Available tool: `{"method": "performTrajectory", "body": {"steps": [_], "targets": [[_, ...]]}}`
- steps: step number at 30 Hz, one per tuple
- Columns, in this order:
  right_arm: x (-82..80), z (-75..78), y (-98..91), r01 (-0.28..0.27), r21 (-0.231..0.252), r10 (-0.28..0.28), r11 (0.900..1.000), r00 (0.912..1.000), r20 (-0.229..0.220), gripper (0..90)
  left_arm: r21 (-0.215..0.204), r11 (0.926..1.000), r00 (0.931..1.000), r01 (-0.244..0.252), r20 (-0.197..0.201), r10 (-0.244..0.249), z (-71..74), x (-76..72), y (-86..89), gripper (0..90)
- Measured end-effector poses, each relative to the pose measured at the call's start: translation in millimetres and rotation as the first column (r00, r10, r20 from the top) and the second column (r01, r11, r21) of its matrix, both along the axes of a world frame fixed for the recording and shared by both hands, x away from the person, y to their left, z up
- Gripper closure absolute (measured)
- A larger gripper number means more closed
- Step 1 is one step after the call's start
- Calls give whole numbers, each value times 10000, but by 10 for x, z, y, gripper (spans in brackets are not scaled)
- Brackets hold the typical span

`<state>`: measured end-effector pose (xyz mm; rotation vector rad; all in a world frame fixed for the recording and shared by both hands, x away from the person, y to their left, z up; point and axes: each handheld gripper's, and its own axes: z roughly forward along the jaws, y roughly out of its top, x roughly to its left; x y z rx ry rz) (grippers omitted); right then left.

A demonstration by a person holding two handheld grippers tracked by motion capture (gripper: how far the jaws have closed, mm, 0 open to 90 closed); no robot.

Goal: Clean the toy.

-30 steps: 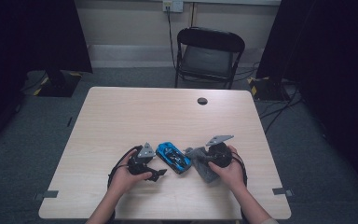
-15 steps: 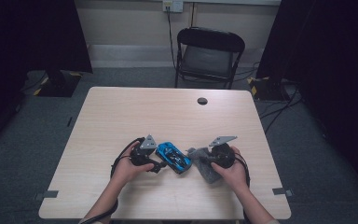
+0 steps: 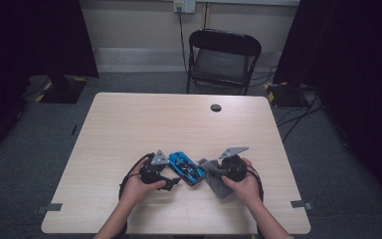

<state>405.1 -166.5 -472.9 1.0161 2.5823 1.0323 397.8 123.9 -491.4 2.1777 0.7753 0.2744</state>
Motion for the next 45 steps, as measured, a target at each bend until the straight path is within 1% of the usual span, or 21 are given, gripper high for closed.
{"method": "performTrajectory", "body": {"steps": [2,4,7,10,11,15,16,18,19,20,21,22,24,27,29,34,35,36,37,40,45], "targets": [[-22,9,47,-180,-85,180,9998,9998,-25,728,-24,10000,10000,2,-11,-2,19,3,-13,147],[-38,15,80,-377,-90,376,9992,9992,-111,737,88,10000,10000,42,27,-42,43,9,-14,148],[-54,20,99,-622,149,628,9980,9971,-431,749,48,10000,10000,60,71,-60,66,18,-31,148],[-59,26,97,-336,64,338,9994,9985,-424,750,3,10000,10000,13,63,-13,81,13,-39,153],[-51,27,87,-216,111,220,9997,9990,-400,749,95,9999,10000,38,89,-39,87,5,-36,154],[33,54,19,458,310,-452,9985,9988,-193,748,-114,9999,10000,-29,-23,29,80,-43,-21,158],[49,61,14,530,323,-525,9981,9985,-153,748,14,10000,10000,-42,-13,42,83,-53,2,158],[96,63,14,725,363,-724,9967,9974,-52,747,-20,9996,9995,-297,-49,297,77,-65,51,158],[127,53,23,800,380,-800,9961,9968,-4,747,-207,9988,9987,-447,-273,441,59,-70,64,158],[167,39,50,802,417,-801,9959,9968,-58,746,-111,9988,9987,-468,-226,466,48,-64,75,158],[192,30,82,691,549,-690,9961,9976,-44,746,-59,9986,9984,-529,-189,528,40,-60,78,158],[205,25,116,611,589,-609,9964,9981,-66,746,-227,9979,9976,-613,-322,605,16,-54,68,158],[226,13,221,370,399,-368,9985,9993,-72,746,-169,9981,9977,-585,-341,579,-10,-40,46,158],[221,4,343,45,112,-45,9999,10000,18,748,-270,9979,9978,-584,-320,575,-55,-24,0,148],[221,8,344,-39,167,41,9999,10000,-89,755,-132,9990,9987,-421,-278,417,-70,-14,-3,133],[166,12,309,-363,449,386,9983,9980,-509,775,-199,9998,9997,-71,-236,67,-73,-26,26,133],[151,11,306,-417,449,440,9981,9977,-515,776,-367,9993,9997,-51,-244,43,-74,-27,36,133],[129,13,302,-446,432,469,9981,9974,-550,776,-685,9976,9995,-51,-329,29,-64,-32,54,134],[102,13,298,-512,426,534,9978,9972,-515,776,-849,9963,9992,-105,-381,73,-51,-36,64,160],[48,12,297,-581,433,603,9974,9968,-518,776,-798,9966,9984,-191,-549,148,-13,-47,45,159],[-25,17,301,-559,441,582,9975,9969,-529,776,-794,9965,9977,-270,-645,219,51,-34,12,142]]}}
